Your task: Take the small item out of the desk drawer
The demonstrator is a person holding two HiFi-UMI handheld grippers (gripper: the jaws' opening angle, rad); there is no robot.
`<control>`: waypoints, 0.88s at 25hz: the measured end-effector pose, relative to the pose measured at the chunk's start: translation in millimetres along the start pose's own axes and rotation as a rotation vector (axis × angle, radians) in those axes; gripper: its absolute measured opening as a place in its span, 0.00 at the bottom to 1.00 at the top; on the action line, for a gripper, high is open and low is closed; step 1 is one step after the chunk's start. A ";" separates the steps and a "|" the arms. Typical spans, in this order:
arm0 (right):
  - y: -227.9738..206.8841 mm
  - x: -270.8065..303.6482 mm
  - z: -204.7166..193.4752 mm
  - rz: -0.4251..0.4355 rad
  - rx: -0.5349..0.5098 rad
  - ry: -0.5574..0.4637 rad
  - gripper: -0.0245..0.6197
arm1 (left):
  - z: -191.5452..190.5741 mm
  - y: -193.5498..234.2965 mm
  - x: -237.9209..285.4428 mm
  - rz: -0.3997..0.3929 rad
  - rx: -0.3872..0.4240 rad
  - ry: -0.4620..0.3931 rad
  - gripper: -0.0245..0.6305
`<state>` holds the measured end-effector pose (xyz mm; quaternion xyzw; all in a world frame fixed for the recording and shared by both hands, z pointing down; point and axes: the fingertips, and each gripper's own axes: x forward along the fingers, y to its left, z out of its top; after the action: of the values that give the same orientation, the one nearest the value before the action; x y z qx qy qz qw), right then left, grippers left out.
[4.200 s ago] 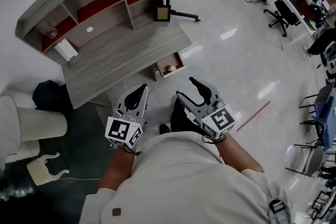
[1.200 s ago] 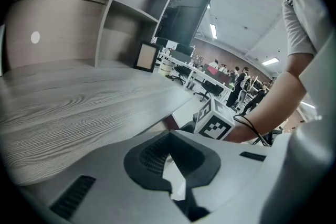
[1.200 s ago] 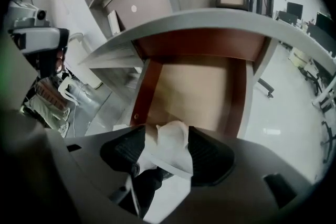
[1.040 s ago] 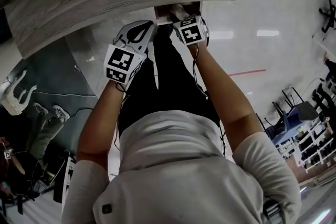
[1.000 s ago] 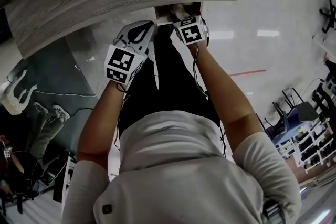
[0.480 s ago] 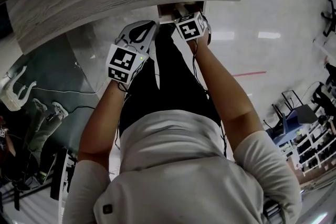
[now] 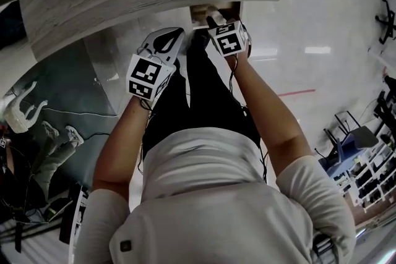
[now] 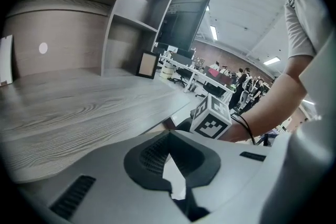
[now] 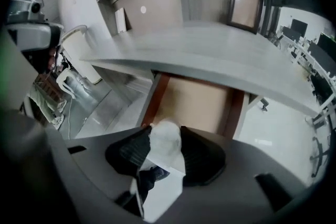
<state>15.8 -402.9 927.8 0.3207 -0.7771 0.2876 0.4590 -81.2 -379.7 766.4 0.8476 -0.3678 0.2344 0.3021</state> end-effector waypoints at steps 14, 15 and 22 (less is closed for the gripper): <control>55.5 -157.4 74.7 -0.035 0.024 -0.261 0.32 | 72.0 -39.2 -123.3 0.001 0.090 -0.174 0.05; 61.9 -171.9 81.0 -0.040 0.024 -0.289 0.32 | 76.7 -42.4 -134.1 0.004 0.099 -0.189 0.05; 116.2 -258.6 111.1 -0.036 0.004 -0.455 0.32 | 100.5 -61.0 -208.6 0.015 0.158 -0.277 0.05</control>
<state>-35.1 -351.6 632.0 0.3921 -0.8541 0.2012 0.2763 -146.1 -314.7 545.2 0.8902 -0.3927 0.1459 0.1791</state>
